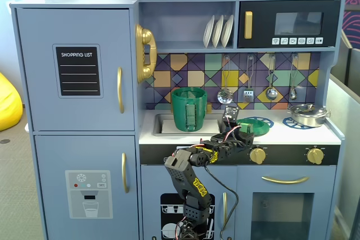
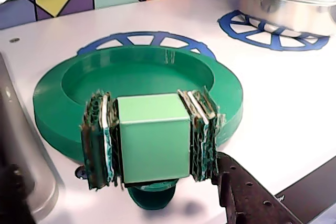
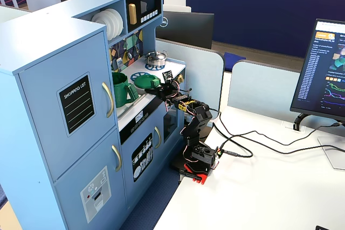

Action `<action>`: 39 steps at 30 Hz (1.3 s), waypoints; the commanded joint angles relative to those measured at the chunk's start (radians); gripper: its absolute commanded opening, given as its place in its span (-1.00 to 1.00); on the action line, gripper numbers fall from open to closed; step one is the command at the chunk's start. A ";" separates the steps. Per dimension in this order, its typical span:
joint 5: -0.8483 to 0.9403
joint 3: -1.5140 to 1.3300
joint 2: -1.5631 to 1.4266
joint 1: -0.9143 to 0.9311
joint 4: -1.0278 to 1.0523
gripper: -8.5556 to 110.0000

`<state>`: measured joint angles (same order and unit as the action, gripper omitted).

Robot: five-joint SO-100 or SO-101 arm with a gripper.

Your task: Take off the lid from the green recipient and place it on the counter

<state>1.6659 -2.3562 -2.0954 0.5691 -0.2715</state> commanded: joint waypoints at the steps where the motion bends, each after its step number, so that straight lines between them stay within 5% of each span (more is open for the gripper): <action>1: -0.020 0.095 -0.046 0.023 0.015 -0.11; 10: -0.005 0.147 -0.284 0.025 0.241 -0.17; 18: 0.008 0.293 -0.581 -0.028 1.068 -0.26; 23: 0.078 0.163 -0.715 -0.103 1.362 -0.36; 39: 0.011 -0.534 -1.020 -0.482 1.416 -0.78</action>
<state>1.7150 -2.8225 -3.0649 0.1580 1.1367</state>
